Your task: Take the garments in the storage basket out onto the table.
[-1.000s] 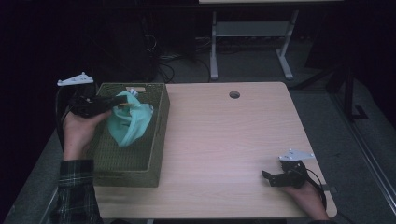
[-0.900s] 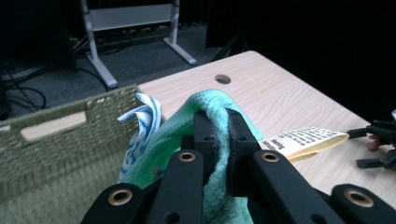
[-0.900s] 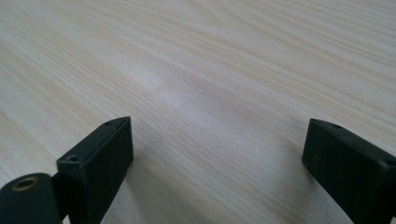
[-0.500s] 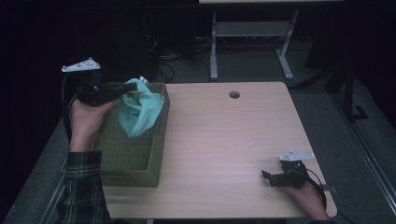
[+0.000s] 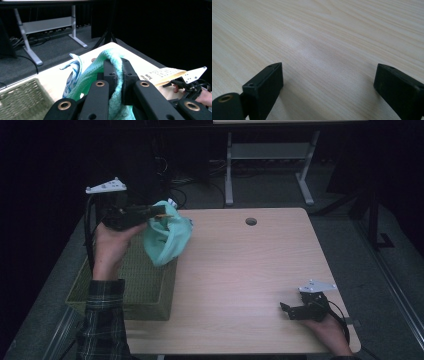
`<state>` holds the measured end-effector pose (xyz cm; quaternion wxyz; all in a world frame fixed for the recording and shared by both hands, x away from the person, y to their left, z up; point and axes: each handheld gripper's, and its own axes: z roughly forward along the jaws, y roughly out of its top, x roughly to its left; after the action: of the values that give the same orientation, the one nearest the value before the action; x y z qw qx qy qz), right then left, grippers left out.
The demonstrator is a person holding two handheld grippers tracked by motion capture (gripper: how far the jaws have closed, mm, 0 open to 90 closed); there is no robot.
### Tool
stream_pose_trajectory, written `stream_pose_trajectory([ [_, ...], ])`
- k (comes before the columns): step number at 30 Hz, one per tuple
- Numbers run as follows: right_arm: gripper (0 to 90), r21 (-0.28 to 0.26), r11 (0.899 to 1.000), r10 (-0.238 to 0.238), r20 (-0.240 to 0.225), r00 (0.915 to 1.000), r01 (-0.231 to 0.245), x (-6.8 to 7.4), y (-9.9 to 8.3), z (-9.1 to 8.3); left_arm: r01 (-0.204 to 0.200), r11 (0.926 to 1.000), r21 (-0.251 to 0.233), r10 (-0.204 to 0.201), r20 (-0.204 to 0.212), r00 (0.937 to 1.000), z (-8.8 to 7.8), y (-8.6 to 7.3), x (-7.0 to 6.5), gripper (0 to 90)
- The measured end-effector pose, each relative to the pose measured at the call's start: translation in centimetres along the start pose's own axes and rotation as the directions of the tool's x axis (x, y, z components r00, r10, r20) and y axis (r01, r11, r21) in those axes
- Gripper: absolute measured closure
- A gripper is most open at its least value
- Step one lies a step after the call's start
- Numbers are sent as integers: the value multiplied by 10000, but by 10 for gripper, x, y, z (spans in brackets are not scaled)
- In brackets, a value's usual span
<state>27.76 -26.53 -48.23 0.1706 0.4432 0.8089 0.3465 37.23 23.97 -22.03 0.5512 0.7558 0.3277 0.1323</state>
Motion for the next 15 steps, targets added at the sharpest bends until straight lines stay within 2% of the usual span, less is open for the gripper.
stream_pose_trajectory([
  [15, 83, 0, 10000, -3, 0, 10000, 3, 0, 0, 0, -190, 9998, 100, 182, 786, 9967, 33, -1, -21, 849],
])
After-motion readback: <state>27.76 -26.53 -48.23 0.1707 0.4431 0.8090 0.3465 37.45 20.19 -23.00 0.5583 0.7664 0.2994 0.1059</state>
